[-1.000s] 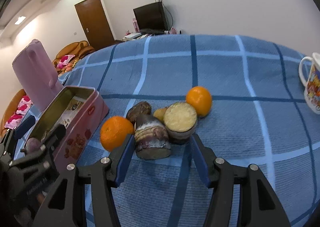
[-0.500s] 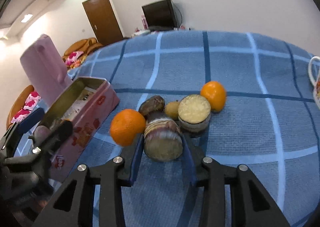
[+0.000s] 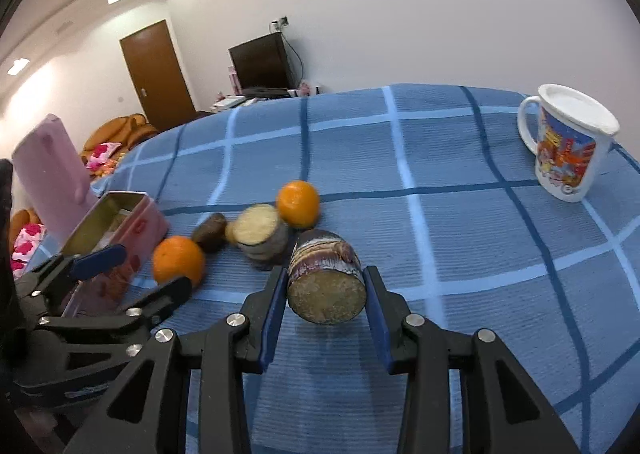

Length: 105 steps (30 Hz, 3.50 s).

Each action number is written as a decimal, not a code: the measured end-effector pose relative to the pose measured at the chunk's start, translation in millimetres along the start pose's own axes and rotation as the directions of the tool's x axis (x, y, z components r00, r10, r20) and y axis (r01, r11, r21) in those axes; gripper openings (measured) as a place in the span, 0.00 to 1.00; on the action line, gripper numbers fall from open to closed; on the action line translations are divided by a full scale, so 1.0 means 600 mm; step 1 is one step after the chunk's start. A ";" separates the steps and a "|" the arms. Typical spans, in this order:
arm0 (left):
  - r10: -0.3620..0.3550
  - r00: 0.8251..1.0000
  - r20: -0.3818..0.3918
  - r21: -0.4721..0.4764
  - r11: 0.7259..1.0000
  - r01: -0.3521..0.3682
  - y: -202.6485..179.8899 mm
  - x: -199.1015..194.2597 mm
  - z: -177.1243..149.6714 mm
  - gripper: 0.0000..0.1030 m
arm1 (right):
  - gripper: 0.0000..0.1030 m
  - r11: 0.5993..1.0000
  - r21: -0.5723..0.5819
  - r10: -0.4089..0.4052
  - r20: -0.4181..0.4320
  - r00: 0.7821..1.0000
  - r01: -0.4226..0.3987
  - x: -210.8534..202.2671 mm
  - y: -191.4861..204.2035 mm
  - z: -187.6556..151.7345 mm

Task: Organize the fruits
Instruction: 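Grasp an orange with the left tool while the right grasps a cut root piece, then lift the orange and cut root piece in both tools and carry them toward the tin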

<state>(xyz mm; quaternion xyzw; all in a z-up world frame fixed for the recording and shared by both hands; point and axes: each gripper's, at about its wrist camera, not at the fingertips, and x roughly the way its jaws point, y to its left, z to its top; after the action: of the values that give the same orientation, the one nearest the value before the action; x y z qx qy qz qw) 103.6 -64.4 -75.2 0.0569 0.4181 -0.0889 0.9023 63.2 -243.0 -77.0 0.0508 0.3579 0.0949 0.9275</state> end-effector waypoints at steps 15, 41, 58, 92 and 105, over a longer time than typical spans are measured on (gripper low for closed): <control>-0.079 0.997 -0.011 -0.101 0.992 0.077 0.027 0.026 -0.002 0.49 | 0.39 0.998 0.008 0.066 -0.036 0.997 -0.066 0.009 0.002 -0.003; -0.018 0.989 0.146 -0.057 0.998 0.027 0.025 -0.030 -0.009 0.49 | 0.39 0.994 -0.032 0.105 0.039 0.994 -0.104 -0.014 0.014 -0.004; 0.023 0.974 0.224 -0.011 1.000 -0.021 0.008 -0.056 -0.015 0.49 | 0.39 0.994 -0.055 0.096 0.112 0.989 -0.090 -0.039 0.021 -0.007; 0.059 0.936 0.346 -0.004 0.998 -0.062 0.003 -0.095 -0.028 0.49 | 0.39 0.992 -0.104 0.101 0.229 0.968 -0.079 -0.077 0.034 -0.015; 0.064 0.928 0.366 0.000 0.998 -0.069 0.003 -0.106 -0.034 0.49 | 0.39 0.989 -0.133 0.100 0.258 0.961 -0.067 -0.085 0.043 -0.018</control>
<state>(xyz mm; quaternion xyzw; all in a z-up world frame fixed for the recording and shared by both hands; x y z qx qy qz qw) 48.4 -52.0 -39.7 0.0591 0.2401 -0.0701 0.9664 15.3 -228.5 -47.2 0.0210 0.2220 0.1482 0.9635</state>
